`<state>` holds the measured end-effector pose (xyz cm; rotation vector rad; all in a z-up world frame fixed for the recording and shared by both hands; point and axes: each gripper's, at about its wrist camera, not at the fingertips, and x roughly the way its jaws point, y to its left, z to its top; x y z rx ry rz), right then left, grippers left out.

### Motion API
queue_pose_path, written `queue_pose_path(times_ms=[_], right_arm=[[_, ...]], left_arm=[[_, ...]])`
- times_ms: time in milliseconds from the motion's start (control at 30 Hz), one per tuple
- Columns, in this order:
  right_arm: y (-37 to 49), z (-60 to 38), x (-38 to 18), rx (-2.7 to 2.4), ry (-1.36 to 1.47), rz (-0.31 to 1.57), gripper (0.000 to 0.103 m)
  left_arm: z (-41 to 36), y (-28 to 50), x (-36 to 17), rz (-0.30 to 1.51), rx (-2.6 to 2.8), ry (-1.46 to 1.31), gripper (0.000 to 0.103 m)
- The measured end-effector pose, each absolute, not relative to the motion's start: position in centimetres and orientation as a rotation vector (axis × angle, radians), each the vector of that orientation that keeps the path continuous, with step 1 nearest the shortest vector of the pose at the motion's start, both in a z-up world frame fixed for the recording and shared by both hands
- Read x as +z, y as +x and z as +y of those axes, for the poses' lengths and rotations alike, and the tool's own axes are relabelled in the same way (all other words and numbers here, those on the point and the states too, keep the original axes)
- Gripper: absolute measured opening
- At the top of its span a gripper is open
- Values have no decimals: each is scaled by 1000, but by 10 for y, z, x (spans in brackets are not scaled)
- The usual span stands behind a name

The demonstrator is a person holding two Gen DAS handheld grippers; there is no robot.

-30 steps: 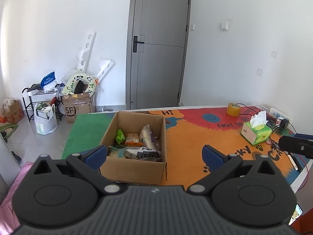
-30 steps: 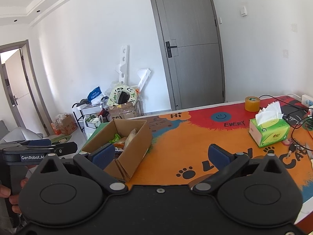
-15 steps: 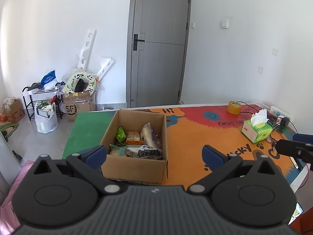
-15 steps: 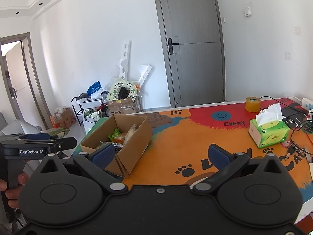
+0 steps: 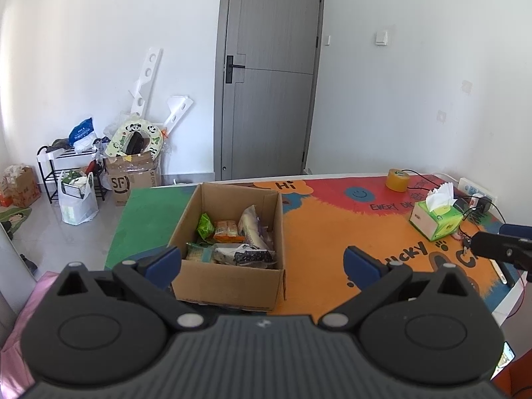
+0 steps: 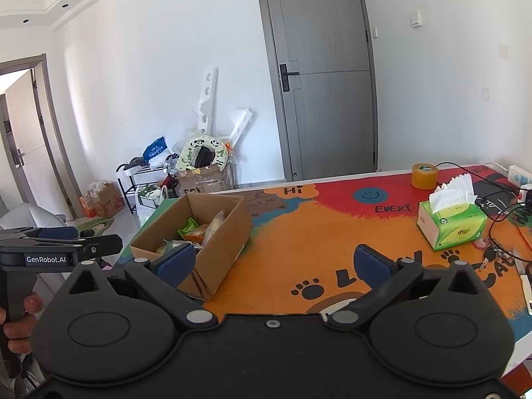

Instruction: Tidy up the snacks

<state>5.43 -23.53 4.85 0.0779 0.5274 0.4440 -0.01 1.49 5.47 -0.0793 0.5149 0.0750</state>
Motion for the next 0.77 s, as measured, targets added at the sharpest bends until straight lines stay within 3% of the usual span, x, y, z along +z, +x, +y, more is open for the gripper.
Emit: queue_pose_path(times_ms=[767], right_arm=[[56,-234,44,440,71,538,103]], left_arm=[[15,-1,51,511,63,-79,103]])
